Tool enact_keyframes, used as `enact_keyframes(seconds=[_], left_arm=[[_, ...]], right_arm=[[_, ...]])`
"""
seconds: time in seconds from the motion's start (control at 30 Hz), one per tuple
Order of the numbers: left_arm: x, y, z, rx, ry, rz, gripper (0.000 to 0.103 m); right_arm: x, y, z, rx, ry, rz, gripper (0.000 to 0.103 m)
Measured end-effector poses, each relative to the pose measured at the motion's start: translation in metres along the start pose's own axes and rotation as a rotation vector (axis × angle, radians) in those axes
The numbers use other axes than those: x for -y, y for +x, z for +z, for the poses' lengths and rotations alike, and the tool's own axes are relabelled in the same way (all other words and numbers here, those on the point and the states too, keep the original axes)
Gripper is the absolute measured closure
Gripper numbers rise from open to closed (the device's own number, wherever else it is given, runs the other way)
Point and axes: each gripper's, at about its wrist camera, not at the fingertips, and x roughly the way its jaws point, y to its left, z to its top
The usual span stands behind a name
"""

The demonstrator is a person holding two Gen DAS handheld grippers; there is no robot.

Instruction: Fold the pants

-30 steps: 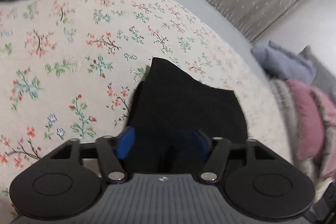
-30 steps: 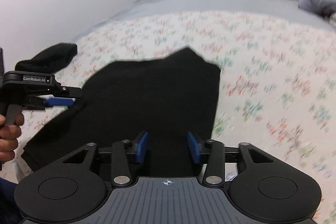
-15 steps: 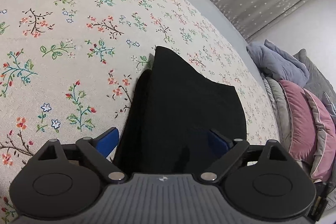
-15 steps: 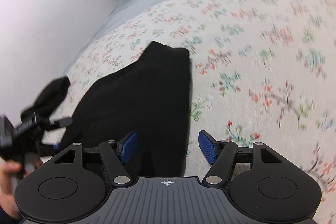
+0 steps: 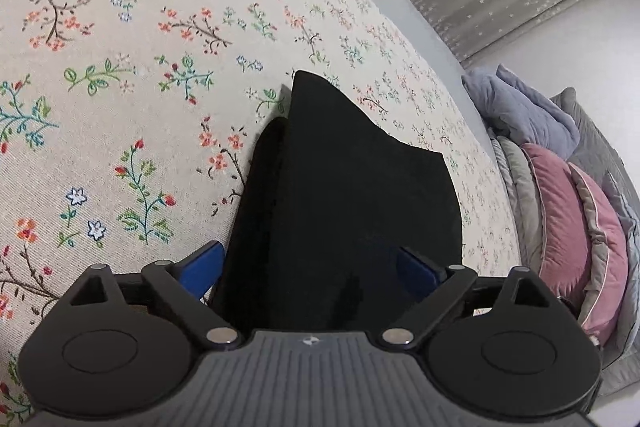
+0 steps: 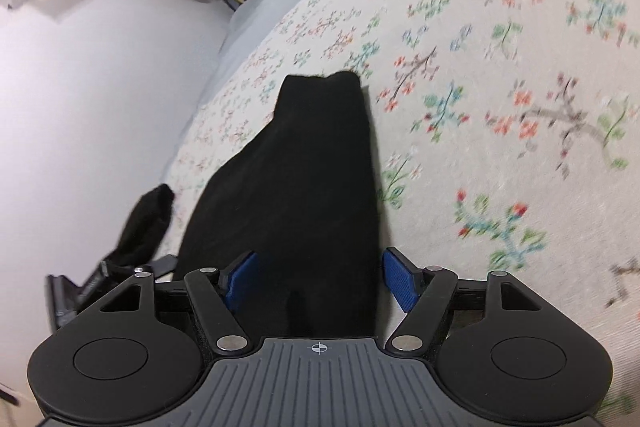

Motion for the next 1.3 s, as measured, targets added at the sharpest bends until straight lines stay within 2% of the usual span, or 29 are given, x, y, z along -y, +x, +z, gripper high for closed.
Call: enact_keyframes(seconds=[0.1,0.2,0.33,0.5,0.57,0.63,0.7,0.77,0.83,0.87,0.9,1.0,1.13,1.3], left_arm=[[-0.001,-0.001,0.005,-0.043,-0.027,-0.006,0.003],[-0.001,-0.001,0.005,-0.041,-0.028,0.006,0.003],[0.015,-0.004,-0.005,0.005,0.051,0.105,0.006],[0.024,0.006,-0.01,-0.024,0.108,0.097,0.004],[0.023,0.008,-0.01,-0.038,0.083,0.057,0.011],[0.025,0.01,-0.011,-0.045,0.101,0.062,0.021],[0.024,0.012,-0.013,-0.043,0.11,0.065,0.023],[0.022,0.012,-0.012,-0.039,0.1,0.064,0.033],[0.02,0.012,-0.011,-0.037,0.084,0.068,0.061],[0.018,0.013,-0.011,-0.039,0.07,0.05,0.063],[0.021,0.011,-0.013,-0.033,0.087,0.051,0.065],[0.039,0.008,-0.018,-0.002,0.169,0.085,0.068],[0.055,0.002,-0.012,0.036,0.189,0.068,0.07],[0.092,0.005,0.0,0.098,0.227,-0.029,0.071]], right_arm=[[-0.002,0.002,-0.001,0.003,-0.003,0.003,0.033],[-0.002,0.003,-0.001,0.006,0.001,0.005,0.033],[-0.004,0.005,-0.003,0.011,-0.02,-0.001,0.033],[-0.006,0.007,-0.003,0.013,-0.024,-0.001,0.033],[-0.006,0.008,-0.005,0.019,-0.032,0.0,0.033],[-0.009,0.009,-0.007,0.022,-0.053,-0.004,0.033],[-0.011,0.011,-0.008,0.022,-0.067,-0.006,0.033],[-0.01,0.011,-0.008,0.022,-0.06,-0.003,0.035],[-0.009,0.012,-0.007,0.021,-0.056,-0.002,0.039],[-0.009,0.012,-0.007,0.022,-0.056,-0.009,0.049],[-0.009,0.012,-0.007,0.026,-0.056,-0.026,0.071],[-0.011,0.014,-0.009,0.039,-0.065,-0.068,0.087],[-0.038,0.004,-0.007,0.084,-0.215,-0.124,0.09],[-0.067,-0.015,0.013,0.163,-0.374,-0.16,0.091]])
